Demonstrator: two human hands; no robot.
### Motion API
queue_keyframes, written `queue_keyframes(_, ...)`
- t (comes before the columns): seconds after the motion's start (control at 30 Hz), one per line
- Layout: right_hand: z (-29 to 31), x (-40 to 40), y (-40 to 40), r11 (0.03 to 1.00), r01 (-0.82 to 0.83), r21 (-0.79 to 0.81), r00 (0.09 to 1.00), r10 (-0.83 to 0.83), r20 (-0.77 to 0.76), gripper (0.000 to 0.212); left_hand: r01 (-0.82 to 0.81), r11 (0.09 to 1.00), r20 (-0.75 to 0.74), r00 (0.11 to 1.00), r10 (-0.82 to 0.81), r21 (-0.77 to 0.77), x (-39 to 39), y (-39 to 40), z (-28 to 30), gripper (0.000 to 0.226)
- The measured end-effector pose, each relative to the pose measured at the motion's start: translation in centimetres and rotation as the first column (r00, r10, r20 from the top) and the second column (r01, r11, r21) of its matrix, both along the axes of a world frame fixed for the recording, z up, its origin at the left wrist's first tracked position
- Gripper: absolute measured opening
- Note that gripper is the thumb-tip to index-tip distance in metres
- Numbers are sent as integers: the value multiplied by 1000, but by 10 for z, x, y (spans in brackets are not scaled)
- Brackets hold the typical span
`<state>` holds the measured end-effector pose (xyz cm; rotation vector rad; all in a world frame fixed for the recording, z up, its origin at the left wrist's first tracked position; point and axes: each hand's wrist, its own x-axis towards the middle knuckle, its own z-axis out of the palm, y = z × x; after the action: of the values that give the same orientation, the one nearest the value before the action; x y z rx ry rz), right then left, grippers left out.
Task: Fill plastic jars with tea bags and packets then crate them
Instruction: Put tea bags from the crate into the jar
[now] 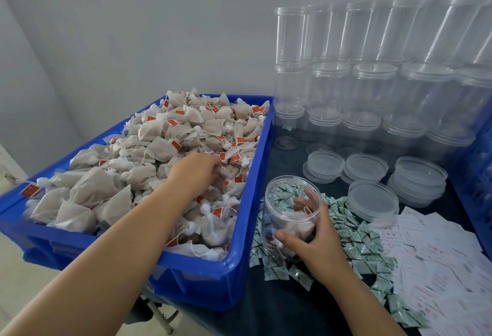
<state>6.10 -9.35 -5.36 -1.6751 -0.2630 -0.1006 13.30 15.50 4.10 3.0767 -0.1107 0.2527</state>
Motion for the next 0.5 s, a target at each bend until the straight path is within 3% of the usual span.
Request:
queue_keyframes(0.13, 0, 0, 0, 1000, -1, 4, 1000, 1, -6, 92, 45, 990, 131, 991, -28, -133, -3, -4, 4, 17)
queue_keyframes(0.33, -1, 0, 0, 1000, -6, 23, 1000, 6, -16, 92, 179, 904, 301, 952, -59, -389, -11, -25, 12, 25)
queue_keyframes(0.5, -1, 0, 0, 1000, -8, 21, 1000, 8, -25, 93, 271, 717, 371, 928, -19, -642, -18, -34, 22, 15)
